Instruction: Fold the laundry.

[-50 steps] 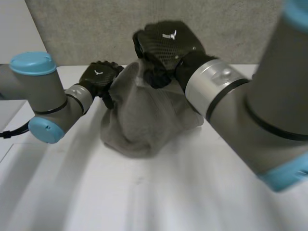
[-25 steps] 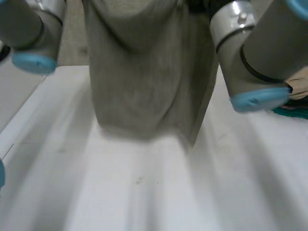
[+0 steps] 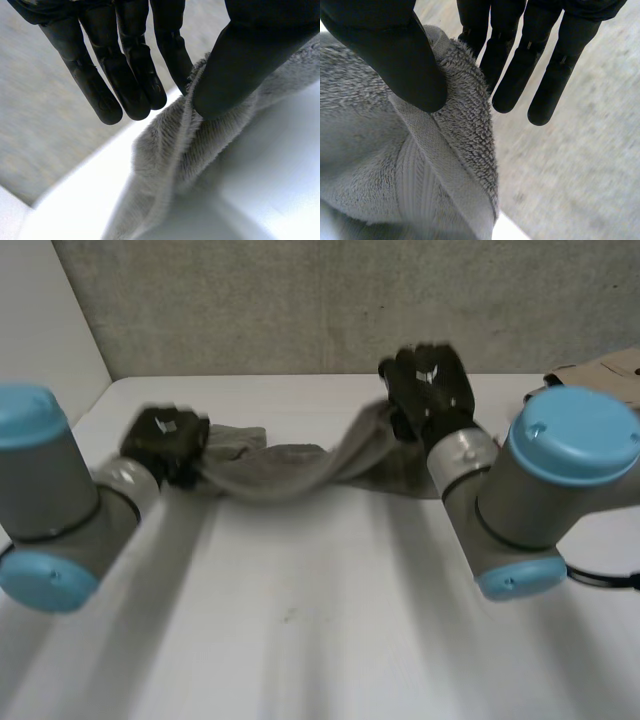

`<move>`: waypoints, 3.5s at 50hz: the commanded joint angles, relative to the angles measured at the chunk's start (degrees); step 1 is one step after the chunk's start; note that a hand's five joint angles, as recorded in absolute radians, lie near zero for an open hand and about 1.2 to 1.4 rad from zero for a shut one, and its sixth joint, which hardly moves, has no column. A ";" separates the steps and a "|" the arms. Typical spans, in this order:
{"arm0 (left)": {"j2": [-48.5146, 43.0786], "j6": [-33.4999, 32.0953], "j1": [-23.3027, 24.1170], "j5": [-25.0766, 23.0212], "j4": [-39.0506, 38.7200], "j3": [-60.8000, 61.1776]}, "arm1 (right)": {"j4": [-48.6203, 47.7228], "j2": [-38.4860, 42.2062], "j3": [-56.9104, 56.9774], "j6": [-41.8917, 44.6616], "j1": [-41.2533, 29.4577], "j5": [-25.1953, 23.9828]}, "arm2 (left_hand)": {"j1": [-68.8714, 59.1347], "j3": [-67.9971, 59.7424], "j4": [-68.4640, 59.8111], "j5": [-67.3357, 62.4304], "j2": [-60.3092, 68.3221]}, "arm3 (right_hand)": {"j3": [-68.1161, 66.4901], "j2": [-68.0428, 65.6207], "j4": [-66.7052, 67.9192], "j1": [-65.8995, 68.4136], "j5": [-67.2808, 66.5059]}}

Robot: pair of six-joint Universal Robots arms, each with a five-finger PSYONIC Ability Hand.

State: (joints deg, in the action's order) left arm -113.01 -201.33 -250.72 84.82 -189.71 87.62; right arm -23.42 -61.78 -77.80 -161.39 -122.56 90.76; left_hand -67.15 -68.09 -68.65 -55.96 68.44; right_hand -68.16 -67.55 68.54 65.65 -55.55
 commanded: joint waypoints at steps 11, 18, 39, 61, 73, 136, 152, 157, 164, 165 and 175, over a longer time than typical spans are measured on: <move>-2.22 1.03 -4.15 -5.72 2.41 3.43 | 0.66 0.87 -4.73 -1.64 3.56 2.31 | 46.67 47.61 48.17 45.48 -47.96 | -11.84 -12.45 11.46 14.35 -14.45; 1.39 1.74 -10.83 -10.73 3.47 5.63 | 0.75 1.75 -4.29 -1.73 5.14 3.46 | 47.02 47.96 48.52 45.83 -48.31 | -11.84 -12.45 11.46 14.35 -14.45; -13.54 -9.60 -15.50 -17.94 7.16 -8.16 | 4.44 3.16 -1.30 -0.94 10.06 0.82 | 36.25 37.19 37.75 35.06 -37.54 | -11.84 -12.45 11.46 14.35 -14.45; -25.77 -19.97 -12.86 -14.16 15.78 -26.10 | 4.26 4.74 -1.65 0.82 9.54 0.82 | 38.10 39.04 39.61 36.91 -39.40 | -11.84 -12.45 11.46 14.35 -14.45; -31.04 -21.90 -11.81 -13.02 14.98 -33.13 | 4.18 5.00 -2.01 1.26 9.18 0.82 | 36.08 37.02 37.58 34.89 -37.37 | -11.84 -12.45 11.46 14.35 -14.45; 19.15 -12.06 -18.22 -14.25 33.44 -6.33 | 42.05 -18.04 1.60 18.48 14.90 -7.71 | -12.85 -11.91 -11.35 -14.04 11.56 | -11.84 -12.45 11.46 14.35 -14.45; -7.14 -8.91 -14.09 -9.94 31.07 -21.88 | 33.19 -0.54 9.33 15.77 9.54 0.82 | 13.60 14.53 15.10 12.40 -14.89 | -11.84 -12.45 11.46 14.35 -14.45; -1.87 -3.19 -13.92 -9.50 31.07 -21.18 | 27.21 -0.45 7.49 11.55 8.04 2.84 | 40.93 41.86 42.43 39.73 -42.22 | -11.84 -12.45 11.46 14.35 -14.45; 6.48 -1.43 -13.56 -7.83 32.38 -12.40 | 23.95 -0.97 4.50 11.28 7.95 3.46 | 43.65 44.59 45.15 42.46 -44.94 | -11.84 -12.45 11.46 14.35 -14.45; 7.44 -1.34 -13.30 -7.75 32.73 -11.08 | 23.95 -0.97 4.24 11.36 8.04 3.46 | 43.49 44.42 44.99 42.29 -44.78 | -11.84 -12.45 11.46 14.35 -14.45; 17.82 -1.17 -6.36 -6.52 28.71 8.69 | 23.25 -1.68 2.04 11.01 8.48 3.63 | 47.69 48.63 49.19 46.50 -48.98 | -11.84 -12.45 11.46 14.35 -14.45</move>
State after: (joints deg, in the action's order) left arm -99.07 -202.32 -261.43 77.40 -156.77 85.81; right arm 0.10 -63.17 -74.60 -150.32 -114.38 94.44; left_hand -21.44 -20.65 -20.08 -9.78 20.61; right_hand -68.16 -67.55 68.55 65.65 -55.56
